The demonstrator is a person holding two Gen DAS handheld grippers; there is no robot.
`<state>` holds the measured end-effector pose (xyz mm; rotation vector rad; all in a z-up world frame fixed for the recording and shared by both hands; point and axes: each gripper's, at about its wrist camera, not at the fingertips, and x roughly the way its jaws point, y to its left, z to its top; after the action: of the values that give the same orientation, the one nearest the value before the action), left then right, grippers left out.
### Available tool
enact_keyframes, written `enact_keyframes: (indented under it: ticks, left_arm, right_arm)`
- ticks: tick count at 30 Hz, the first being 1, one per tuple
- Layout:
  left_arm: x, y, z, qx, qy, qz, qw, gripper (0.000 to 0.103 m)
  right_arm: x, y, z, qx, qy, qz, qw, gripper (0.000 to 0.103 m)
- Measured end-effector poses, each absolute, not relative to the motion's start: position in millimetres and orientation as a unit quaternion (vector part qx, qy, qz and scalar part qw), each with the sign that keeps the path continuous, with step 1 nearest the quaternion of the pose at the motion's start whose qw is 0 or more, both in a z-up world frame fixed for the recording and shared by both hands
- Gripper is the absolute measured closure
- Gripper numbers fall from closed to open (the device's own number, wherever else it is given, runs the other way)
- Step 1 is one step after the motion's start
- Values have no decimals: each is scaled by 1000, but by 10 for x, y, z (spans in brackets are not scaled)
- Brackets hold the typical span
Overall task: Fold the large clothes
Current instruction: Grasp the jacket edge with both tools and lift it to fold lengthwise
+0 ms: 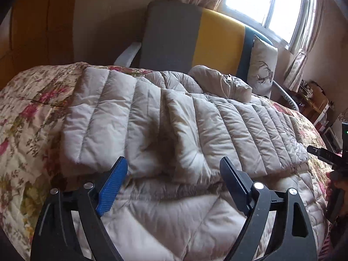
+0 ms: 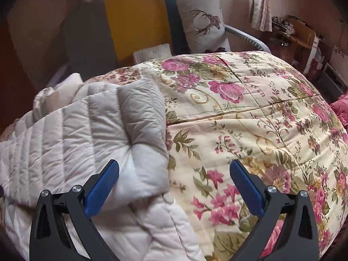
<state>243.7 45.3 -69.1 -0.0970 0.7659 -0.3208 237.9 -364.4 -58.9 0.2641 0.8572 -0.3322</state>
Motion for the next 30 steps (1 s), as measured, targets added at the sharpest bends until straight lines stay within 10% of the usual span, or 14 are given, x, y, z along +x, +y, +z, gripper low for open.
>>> enact_keyframes:
  ticks: [10, 30]
  left_arm:
    - [1659, 1224, -727, -62, 368, -142, 917, 17]
    - [693, 1920, -1261, -180, 451, -257, 836, 19]
  right_arm:
    - [1309, -3853, -678, 222, 423, -98, 873, 23]
    - [156, -3561, -1046, 318, 394, 102, 856, 25]
